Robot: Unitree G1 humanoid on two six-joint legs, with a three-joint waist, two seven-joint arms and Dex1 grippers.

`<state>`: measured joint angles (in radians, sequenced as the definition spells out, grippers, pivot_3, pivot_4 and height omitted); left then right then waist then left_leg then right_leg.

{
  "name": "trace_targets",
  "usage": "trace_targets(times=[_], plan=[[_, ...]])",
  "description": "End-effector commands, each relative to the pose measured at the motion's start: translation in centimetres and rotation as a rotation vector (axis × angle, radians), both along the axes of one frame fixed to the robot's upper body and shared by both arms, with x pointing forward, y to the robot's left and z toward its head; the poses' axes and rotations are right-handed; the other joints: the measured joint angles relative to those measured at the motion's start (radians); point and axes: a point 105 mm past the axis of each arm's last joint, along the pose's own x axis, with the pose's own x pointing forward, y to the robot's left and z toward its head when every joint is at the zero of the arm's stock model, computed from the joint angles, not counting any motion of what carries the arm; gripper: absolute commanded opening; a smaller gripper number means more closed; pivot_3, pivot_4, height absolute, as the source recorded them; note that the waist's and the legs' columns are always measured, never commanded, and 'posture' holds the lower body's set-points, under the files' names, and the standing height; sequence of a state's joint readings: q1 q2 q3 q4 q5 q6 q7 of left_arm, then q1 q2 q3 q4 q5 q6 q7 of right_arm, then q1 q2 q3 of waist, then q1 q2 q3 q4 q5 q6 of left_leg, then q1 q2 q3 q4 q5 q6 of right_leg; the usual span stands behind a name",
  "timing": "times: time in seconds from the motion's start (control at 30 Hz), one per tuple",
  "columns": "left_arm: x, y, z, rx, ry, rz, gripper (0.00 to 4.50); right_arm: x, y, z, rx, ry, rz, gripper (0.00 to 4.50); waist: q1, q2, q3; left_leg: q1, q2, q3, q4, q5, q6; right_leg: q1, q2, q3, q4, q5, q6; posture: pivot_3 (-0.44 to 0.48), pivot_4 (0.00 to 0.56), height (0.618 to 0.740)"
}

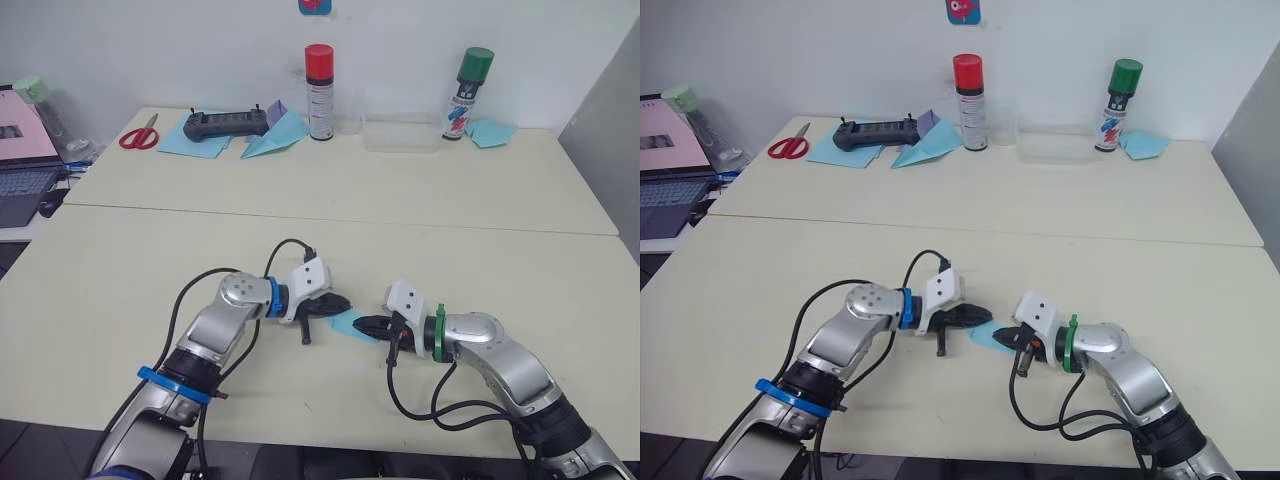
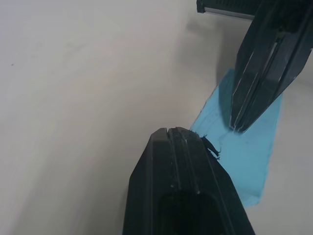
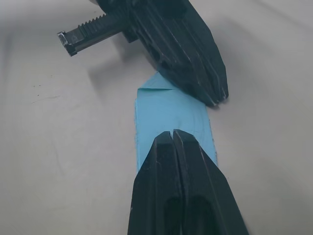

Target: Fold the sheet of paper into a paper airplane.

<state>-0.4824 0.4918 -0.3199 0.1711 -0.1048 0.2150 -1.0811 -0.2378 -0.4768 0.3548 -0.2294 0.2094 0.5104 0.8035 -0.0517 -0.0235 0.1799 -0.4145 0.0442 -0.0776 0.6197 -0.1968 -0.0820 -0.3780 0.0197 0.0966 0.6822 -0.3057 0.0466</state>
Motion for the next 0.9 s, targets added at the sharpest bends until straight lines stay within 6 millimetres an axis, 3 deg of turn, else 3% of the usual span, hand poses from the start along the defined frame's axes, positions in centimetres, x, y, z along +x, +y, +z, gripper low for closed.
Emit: trace_targets(times=[0.03, 0.33, 0.43, 0.5, 0.57, 0.67, 0.87, 0.9], plan=[[0.8, 2.7, -1.0, 0.067, 0.005, 0.079, 0.00, 0.3, -1.6, -1.3, -0.065, 0.026, -0.063, 0.02, 0.000, 0.000, 0.000, 0.000, 0.000, 0.000, 0.000, 0.000, 0.000, 0.000, 0.000, 0.000, 0.000, 0.000, 0.000, 0.000, 0.150, 0.740], [2.5, 6.1, -0.8, 0.092, -0.024, 0.188, 0.00, 0.6, -1.5, -1.3, -0.063, 0.024, -0.056, 0.02, -0.002, 0.000, 0.000, 0.002, 0.000, 0.000, 0.000, 0.000, 0.000, 0.002, 0.000, 0.000, 0.000, 0.000, 0.000, 0.000, 0.150, 0.740], [2.9, 5.8, 0.7, 0.051, -0.063, 0.183, 0.00, 1.1, -1.1, -0.1, 0.006, -0.014, -0.059, 0.02, -0.003, 0.000, 0.000, 0.003, 0.000, 0.000, 0.000, 0.000, 0.000, 0.003, 0.000, 0.000, 0.000, 0.000, 0.000, 0.000, 0.150, 0.740], [3.1, 5.1, 3.0, -0.018, -0.112, 0.163, 0.00, 1.0, -0.3, 3.0, 0.152, -0.056, -0.031, 0.02, -0.005, 0.000, 0.001, 0.004, 0.001, 0.000, 0.000, 0.000, 0.000, 0.003, 0.000, 0.000, 0.000, 0.000, 0.000, 0.000, 0.150, 0.740], [2.9, 4.9, 4.6, -0.050, -0.141, 0.131, 0.00, 0.6, -0.2, 4.9, 0.223, -0.072, 0.002, 0.40, -0.005, 0.000, 0.002, 0.002, 0.001, 0.000, 0.000, 0.000, 0.000, 0.001, 0.000, 0.000, 0.001, 0.001, 0.000, 0.000, 0.150, 0.740], [1.5, 5.4, 6.3, -0.061, -0.148, 0.063, 0.71, -0.2, -0.8, 6.9, 0.223, -0.103, 0.066, 1.23, -0.004, 0.000, 0.002, -0.004, 0.001, 0.000, 0.000, 0.000, 0.000, -0.004, 0.000, 0.000, 0.000, 0.001, 0.000, 0.000, 0.150, 0.740], [-2.4, 6.6, 7.8, -0.013, -0.153, -0.063, 2.58, -2.4, -1.4, 8.5, 0.173, -0.189, 0.159, 3.39, -0.004, 0.000, 0.002, -0.004, 0.001, 0.001, -0.008, 0.000, 0.000, -0.007, 0.000, 0.000, 0.000, 0.000, -0.002, 0.000, 0.150, 0.740], [-2.8, 6.7, 7.9, -0.009, -0.156, -0.072, 2.87, -2.8, -1.5, 8.5, 0.165, -0.193, 0.172, 3.45, -0.004, 0.000, 0.002, -0.004, 0.001, 0.001, -0.009, 0.000, 0.000, -0.008, 0.000, 0.000, 0.000, -0.001, -0.003, 0.000, 0.150, 0.740]])
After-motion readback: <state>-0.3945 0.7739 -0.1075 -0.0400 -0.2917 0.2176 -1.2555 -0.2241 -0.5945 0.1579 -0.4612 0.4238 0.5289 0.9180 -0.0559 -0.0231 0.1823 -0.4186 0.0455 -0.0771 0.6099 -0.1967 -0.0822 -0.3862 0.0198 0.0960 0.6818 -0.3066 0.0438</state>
